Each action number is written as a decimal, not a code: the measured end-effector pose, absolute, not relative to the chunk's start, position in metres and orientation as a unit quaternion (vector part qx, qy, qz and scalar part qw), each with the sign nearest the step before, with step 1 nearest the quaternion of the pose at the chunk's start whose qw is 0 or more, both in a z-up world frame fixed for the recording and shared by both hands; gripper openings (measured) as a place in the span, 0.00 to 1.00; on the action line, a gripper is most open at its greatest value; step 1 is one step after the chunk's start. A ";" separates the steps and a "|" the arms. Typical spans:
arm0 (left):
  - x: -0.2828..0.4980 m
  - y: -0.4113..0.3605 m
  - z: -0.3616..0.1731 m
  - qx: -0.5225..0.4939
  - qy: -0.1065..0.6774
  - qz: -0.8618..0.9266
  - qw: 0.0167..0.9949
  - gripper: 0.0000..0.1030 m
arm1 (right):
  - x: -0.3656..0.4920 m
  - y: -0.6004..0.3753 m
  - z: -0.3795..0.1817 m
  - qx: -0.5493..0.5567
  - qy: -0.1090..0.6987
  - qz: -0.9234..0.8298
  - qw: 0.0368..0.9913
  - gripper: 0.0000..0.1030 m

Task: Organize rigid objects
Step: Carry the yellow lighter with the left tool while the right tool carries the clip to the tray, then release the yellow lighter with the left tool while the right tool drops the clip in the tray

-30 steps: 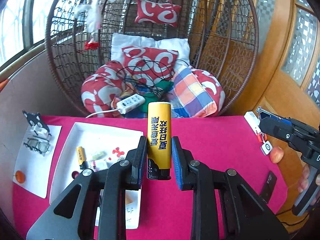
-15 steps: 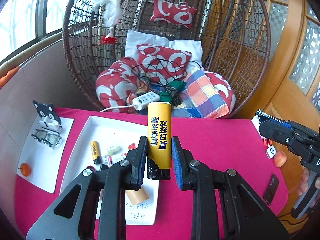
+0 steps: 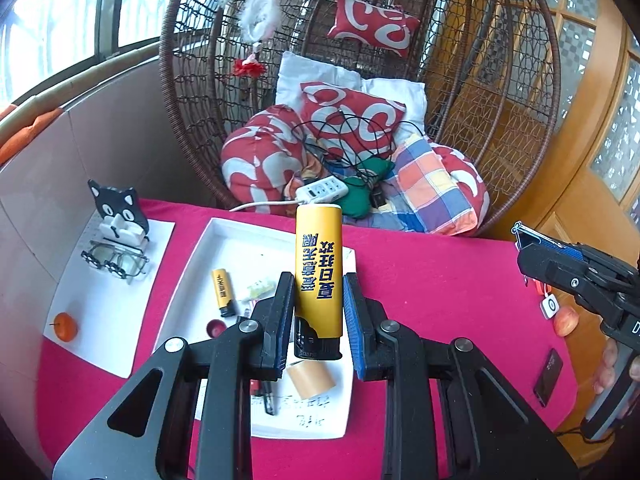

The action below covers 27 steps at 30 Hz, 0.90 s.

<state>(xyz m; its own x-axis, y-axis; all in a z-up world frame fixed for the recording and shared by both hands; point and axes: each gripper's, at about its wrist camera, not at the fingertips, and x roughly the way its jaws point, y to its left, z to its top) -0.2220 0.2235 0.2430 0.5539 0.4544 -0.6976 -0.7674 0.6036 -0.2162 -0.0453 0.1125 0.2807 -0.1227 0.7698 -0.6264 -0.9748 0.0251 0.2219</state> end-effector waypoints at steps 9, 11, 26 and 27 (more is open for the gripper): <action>-0.243 0.237 0.240 -0.261 0.310 0.363 0.839 0.23 | -0.069 0.131 0.274 -0.165 0.322 0.684 0.634 0.30; -0.248 0.241 0.239 -0.258 0.314 0.363 0.839 0.23 | -0.073 0.137 0.272 -0.164 0.324 0.684 0.633 0.30; -0.244 0.305 0.162 -0.282 0.417 0.319 0.803 0.23 | -0.081 0.213 0.177 -0.203 0.409 0.627 0.631 0.30; -0.240 0.310 0.150 -0.288 0.431 0.312 0.796 0.23 | -0.082 0.217 0.168 -0.208 0.417 0.622 0.629 0.31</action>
<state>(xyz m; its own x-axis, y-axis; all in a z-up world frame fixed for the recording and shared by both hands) -0.2403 0.3096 0.1501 0.4343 0.2495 -0.8655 -0.7452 0.6393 -0.1896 -0.0815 0.2172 0.1684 -0.1208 0.6087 -0.7841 -0.9563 0.1405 0.2565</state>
